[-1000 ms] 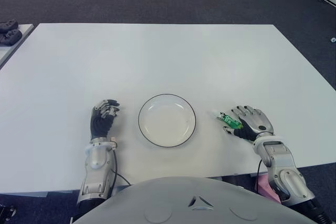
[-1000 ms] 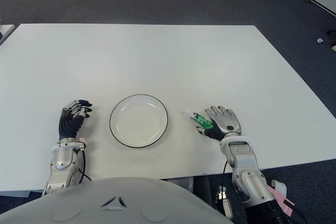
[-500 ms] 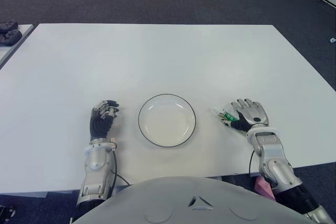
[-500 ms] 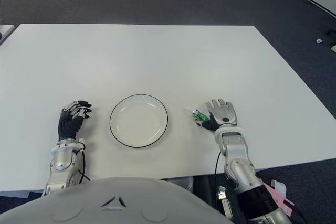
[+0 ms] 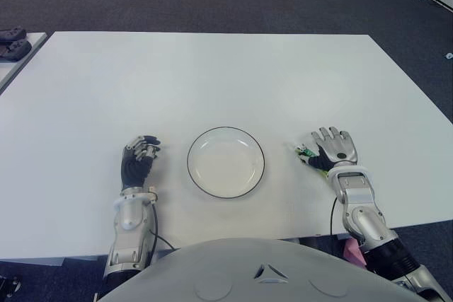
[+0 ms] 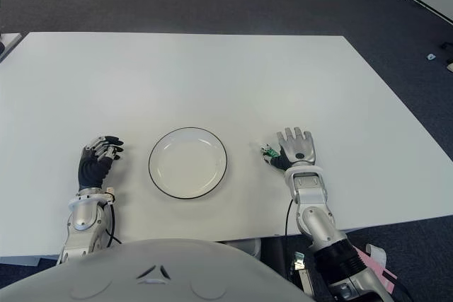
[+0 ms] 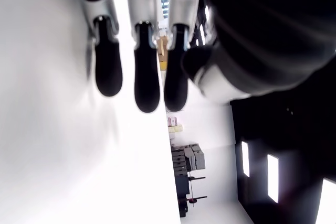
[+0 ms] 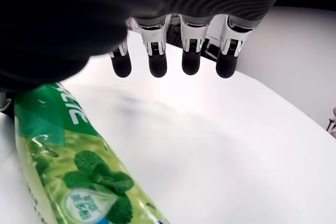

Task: Put the toothpaste on the table into the plate.

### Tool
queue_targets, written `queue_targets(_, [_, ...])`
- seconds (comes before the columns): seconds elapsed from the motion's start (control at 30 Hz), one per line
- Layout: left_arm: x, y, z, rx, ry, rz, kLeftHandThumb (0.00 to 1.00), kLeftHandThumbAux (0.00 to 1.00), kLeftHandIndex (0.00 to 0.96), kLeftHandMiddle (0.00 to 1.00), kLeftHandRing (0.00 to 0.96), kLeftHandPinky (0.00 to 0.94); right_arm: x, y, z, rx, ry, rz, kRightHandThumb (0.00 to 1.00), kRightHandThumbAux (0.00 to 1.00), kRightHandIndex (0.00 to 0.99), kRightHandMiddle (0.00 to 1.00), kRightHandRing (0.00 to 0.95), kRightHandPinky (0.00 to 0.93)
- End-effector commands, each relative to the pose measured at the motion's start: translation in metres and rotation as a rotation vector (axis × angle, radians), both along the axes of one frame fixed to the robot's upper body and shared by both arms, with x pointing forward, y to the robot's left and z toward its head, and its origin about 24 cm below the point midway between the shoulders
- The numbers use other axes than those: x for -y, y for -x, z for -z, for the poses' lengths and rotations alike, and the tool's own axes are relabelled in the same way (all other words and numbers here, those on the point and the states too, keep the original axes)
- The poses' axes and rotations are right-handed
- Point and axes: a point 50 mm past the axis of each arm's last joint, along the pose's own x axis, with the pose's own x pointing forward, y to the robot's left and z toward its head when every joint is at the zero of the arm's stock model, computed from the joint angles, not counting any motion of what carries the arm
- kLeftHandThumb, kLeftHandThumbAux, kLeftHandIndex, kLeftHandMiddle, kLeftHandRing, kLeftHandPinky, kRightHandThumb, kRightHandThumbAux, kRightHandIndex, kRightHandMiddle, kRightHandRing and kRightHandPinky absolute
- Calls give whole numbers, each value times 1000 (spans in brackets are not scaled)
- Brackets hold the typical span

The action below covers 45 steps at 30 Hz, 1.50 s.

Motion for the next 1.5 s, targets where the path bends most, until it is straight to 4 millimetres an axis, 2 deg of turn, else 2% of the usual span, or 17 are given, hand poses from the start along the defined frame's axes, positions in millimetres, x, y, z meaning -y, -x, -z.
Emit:
queue_targets(0.03, [0,12,15,-107,24,-35,706,722,433,467,515,536,7,29,37,-166,24,31,376,358,89,135,144,214])
queue_targets(0.07, [0,12,14,-107,25,-35,705,722,432,469,516,537,7,29,36,-148,21,25,408,366,163,269,282,331])
queue_targets(0.1, [0,12,15,-107,27,-34,705,722,432,470,517,537,7,29,34,-124,13,10,429,371,211,355,370,407])
queue_targets(0.2, [-1,11,15,-106,32,-32,704,722,432,480,521,535,6,29,33,-90,-2,-18,486,396,310,506,526,545])
queue_targets(0.3, [-1,11,14,-102,35,-34,704,722,432,479,519,527,6,30,32,-83,-26,-29,520,417,379,574,587,597])
queue_targets(0.5, [-2,10,14,-102,38,-38,704,722,433,480,516,522,6,32,28,-80,-80,-25,566,509,493,663,654,675])
queue_targets(0.6, [-2,10,14,-101,39,-40,704,722,433,482,512,517,6,33,25,-82,-108,-11,661,644,452,698,701,740])
queue_targets(0.7, [-2,10,14,-100,37,-41,703,722,433,481,508,512,6,32,24,-84,-118,-7,693,690,440,724,736,786])
queue_targets(1.0, [-3,9,14,-92,37,-52,704,722,433,481,507,512,6,32,19,-95,-122,-6,709,718,435,768,790,830])
queue_targets(1.5, [-4,9,14,-94,46,-47,702,722,432,492,504,500,4,32,14,-95,-146,5,707,723,439,803,822,844])
